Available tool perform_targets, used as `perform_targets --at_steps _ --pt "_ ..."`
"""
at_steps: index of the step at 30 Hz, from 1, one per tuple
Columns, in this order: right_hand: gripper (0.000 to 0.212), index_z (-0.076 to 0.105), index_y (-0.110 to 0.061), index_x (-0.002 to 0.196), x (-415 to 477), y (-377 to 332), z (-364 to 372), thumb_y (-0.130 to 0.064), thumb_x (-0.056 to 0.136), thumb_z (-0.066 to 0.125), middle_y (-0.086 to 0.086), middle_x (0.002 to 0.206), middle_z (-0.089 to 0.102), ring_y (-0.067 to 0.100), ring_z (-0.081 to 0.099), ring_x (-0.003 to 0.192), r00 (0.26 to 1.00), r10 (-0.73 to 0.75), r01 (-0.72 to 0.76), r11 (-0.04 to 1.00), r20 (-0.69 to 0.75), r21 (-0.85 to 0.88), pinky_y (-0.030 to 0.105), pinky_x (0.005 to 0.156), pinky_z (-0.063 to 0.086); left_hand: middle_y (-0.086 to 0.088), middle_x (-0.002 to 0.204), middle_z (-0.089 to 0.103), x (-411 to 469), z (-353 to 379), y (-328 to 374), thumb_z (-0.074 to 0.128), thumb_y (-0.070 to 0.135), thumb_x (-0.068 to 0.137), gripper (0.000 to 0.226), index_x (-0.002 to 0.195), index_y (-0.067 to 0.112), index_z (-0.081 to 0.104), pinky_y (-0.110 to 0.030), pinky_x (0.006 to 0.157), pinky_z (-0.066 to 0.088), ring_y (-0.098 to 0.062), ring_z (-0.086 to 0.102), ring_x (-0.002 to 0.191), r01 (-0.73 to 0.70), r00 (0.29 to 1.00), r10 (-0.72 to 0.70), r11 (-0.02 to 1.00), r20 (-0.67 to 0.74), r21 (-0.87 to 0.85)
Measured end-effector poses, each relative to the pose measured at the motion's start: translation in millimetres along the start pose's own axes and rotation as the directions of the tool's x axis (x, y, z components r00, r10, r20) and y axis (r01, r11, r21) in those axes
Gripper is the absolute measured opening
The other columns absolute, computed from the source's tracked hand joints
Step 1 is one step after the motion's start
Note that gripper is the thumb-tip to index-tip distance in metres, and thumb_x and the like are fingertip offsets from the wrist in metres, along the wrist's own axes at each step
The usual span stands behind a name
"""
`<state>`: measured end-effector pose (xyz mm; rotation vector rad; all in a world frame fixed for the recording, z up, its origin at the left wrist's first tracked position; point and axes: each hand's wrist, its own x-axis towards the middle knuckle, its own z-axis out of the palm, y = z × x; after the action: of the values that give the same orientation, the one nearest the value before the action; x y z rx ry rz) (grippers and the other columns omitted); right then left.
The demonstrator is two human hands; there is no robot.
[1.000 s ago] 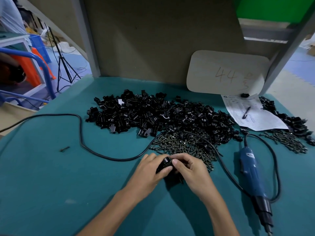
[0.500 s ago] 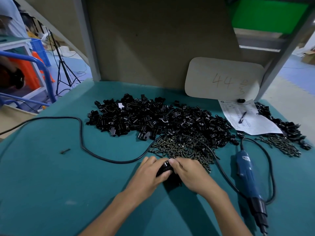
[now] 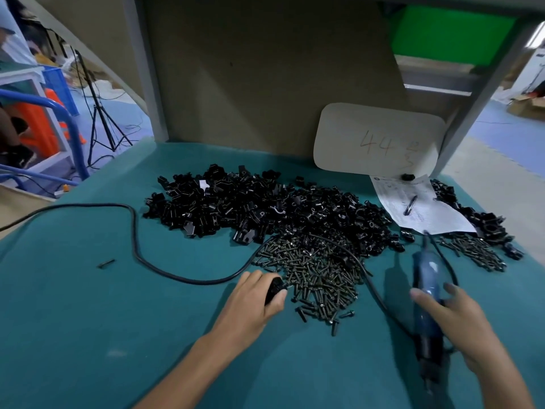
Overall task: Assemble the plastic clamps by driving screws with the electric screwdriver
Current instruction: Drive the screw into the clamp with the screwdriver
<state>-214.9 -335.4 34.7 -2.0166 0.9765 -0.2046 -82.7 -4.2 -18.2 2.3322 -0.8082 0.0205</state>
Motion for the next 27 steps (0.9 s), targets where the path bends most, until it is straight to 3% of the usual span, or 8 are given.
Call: perform_targets --at_steps 2,4,7,10,14,22,27 --pt "0.072 0.06 0.002 0.127 -1.0 -3.4 1.3 -0.047 0.076 0.075 0.009 0.104 0.077 0.025 0.072 0.094 0.998 -0.03 0.004 0.91 0.056 0.415 0.04 0.078 0.06 0.018 0.1 0.044 0.2 0.2 0.5 0.028 0.06 0.099 0.043 0.12 0.032 0.052 -0.018 0.079 0.032 -0.004 0.032 0.096 0.007 1.0 -0.007 1.0 0.016 -0.002" --pt "0.06 0.062 0.0 0.117 -3.3 -8.8 12.7 -0.046 0.08 0.071 0.012 0.104 0.077 0.023 0.074 0.093 0.99 -0.066 -0.043 0.713 0.128 0.7 0.034 0.07 0.063 0.018 0.102 0.045 0.3 0.0 1.7 0.029 0.061 0.099 0.042 0.122 0.033 0.051 -0.02 0.082 0.035 -0.005 0.033 0.098 -0.005 0.999 0.005 1.0 0.039 0.018" --pt "0.05 0.059 -0.01 0.112 -6.4 -22.6 42.4 -0.049 0.082 0.065 0.012 0.103 0.077 0.022 0.077 0.093 0.979 -0.079 -0.127 0.495 0.19 0.86 0.037 0.068 0.063 0.016 0.101 0.049 -0.8 -1.5 2.4 0.031 0.062 0.097 0.044 0.122 0.033 0.052 -0.025 0.083 0.04 -0.006 0.036 0.096 -0.024 0.998 0.021 0.998 0.055 0.054" --pt "0.06 0.055 -0.012 0.127 -4.3 -30.7 68.9 -0.054 0.086 0.058 0.014 0.117 0.075 0.025 0.074 0.106 0.973 -0.06 -0.186 0.361 0.222 0.914 0.041 0.069 0.064 0.013 0.098 0.051 -2.4 -3.4 1.9 0.032 0.061 0.094 0.046 0.117 0.03 0.056 -0.024 0.08 0.038 -0.007 0.038 0.093 -0.013 0.999 0.01 0.997 0.04 0.079" --pt "0.078 0.049 -0.013 0.142 -0.4 -32.1 84.9 -0.064 0.083 0.052 0.015 0.128 0.07 0.025 0.071 0.112 0.962 -0.02 -0.247 0.357 0.272 0.901 0.041 0.072 0.064 0.013 0.095 0.053 -2.1 -1.8 2.7 0.027 0.065 0.09 0.052 0.109 0.027 0.057 -0.026 0.078 0.04 -0.006 0.039 0.091 -0.024 0.999 0.02 0.994 0.033 0.108" --pt "0.059 0.055 -0.015 0.12 1.4 -30.8 87.4 -0.06 0.083 0.053 0.008 0.101 0.076 0.023 0.075 0.102 0.968 -0.057 -0.209 0.357 0.245 0.91 0.04 0.068 0.063 0.014 0.089 0.049 -1.7 1.5 0.1 0.033 0.06 0.092 0.042 0.102 0.027 0.056 -0.028 0.074 0.043 -0.008 0.04 0.087 -0.078 0.997 0.078 0.992 0.001 0.095" --pt "0.056 0.054 -0.016 0.117 0.2 -31.0 90.1 -0.06 0.083 0.053 0.004 0.093 0.078 0.022 0.076 0.097 0.962 -0.093 -0.205 0.371 0.256 0.906 0.039 0.066 0.063 0.015 0.089 0.048 -2.0 1.9 -0.6 0.033 0.06 0.091 0.042 0.102 0.027 0.055 -0.025 0.072 0.039 -0.007 0.038 0.086 -0.082 0.996 0.078 0.99 0.032 0.117"
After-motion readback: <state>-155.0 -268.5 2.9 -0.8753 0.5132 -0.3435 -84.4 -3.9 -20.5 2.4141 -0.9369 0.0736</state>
